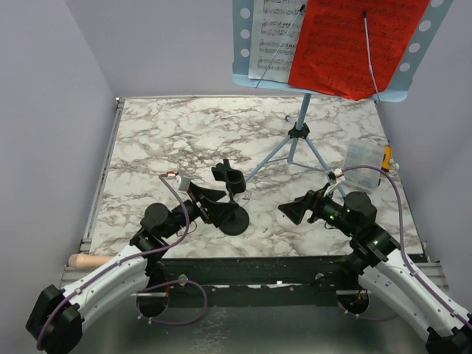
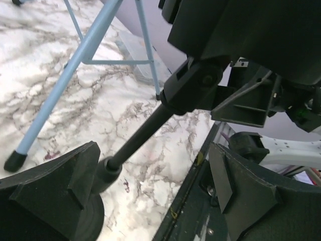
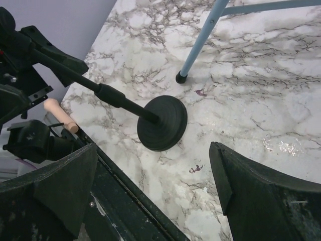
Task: Set up the instrument practice props
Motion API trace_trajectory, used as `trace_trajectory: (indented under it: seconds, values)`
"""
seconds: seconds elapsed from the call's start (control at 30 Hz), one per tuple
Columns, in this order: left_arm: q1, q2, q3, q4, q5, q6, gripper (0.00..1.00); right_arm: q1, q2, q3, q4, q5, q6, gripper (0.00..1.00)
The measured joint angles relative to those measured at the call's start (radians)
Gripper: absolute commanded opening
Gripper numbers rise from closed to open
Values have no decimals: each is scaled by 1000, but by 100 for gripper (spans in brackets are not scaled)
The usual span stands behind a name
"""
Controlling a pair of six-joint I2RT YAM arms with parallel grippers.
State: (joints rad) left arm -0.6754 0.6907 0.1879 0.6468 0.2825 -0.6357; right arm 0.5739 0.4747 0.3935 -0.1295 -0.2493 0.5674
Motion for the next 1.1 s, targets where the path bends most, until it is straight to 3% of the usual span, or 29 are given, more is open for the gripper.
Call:
trace_trajectory:
  seconds: [0.27,0.43,0.7,0.83,1.0,1.1]
  values:
    - [-1,-297,-4,-324,-9,-122,99,0,17,-8,0,2,-19,100]
    - [-1,-439,10,-530,-85,-211,99,0,0,-8,-6,13,-26,100]
    - [-3,-493,201,-1054,-493,-454,99,0,-31,-7,-31,48,-27,100]
    - [-3,-368,346,-1253,-705,-510,99,0,-14,-3,-37,54,-27,100]
    - [6,15,531,-1424,-916,-498,99,0,29,24,-45,54,-26,100]
    - [78,210,605,-1455,-961,-414,99,0,41,43,-48,54,-26,100]
